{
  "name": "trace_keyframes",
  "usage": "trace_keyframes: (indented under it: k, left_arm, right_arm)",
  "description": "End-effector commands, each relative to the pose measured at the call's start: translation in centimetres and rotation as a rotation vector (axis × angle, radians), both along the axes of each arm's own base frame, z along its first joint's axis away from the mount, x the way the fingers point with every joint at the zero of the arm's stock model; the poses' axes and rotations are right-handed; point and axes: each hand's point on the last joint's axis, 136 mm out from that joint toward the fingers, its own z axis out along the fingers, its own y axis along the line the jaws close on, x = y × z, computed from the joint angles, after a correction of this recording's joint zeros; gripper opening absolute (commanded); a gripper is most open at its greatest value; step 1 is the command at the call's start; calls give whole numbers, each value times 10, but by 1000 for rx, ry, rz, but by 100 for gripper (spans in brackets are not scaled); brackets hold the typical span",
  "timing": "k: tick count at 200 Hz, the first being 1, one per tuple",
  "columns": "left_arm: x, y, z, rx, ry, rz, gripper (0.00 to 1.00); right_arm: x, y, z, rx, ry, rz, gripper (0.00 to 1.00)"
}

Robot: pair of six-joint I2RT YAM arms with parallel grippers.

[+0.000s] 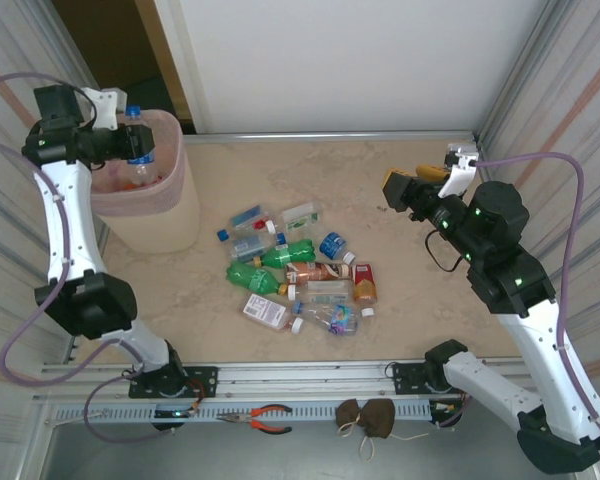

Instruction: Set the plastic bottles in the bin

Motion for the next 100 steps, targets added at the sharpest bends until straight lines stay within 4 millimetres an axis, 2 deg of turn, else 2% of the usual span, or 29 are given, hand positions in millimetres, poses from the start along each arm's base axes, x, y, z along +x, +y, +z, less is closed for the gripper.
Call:
trace_keyframes:
  k: [1,39,100]
  left_arm:
    - [-5,13,-15,44,65,25,48]
    - [2,30,-60,71,200,66,49]
    - [10,33,-128,29,378,58,54]
  right_arm:
    - [1,-2,2,7,-6,-2,74]
    - [4,-2,-3,1,5,-4,74]
    - [8,-2,-9,0,17,-12,74]
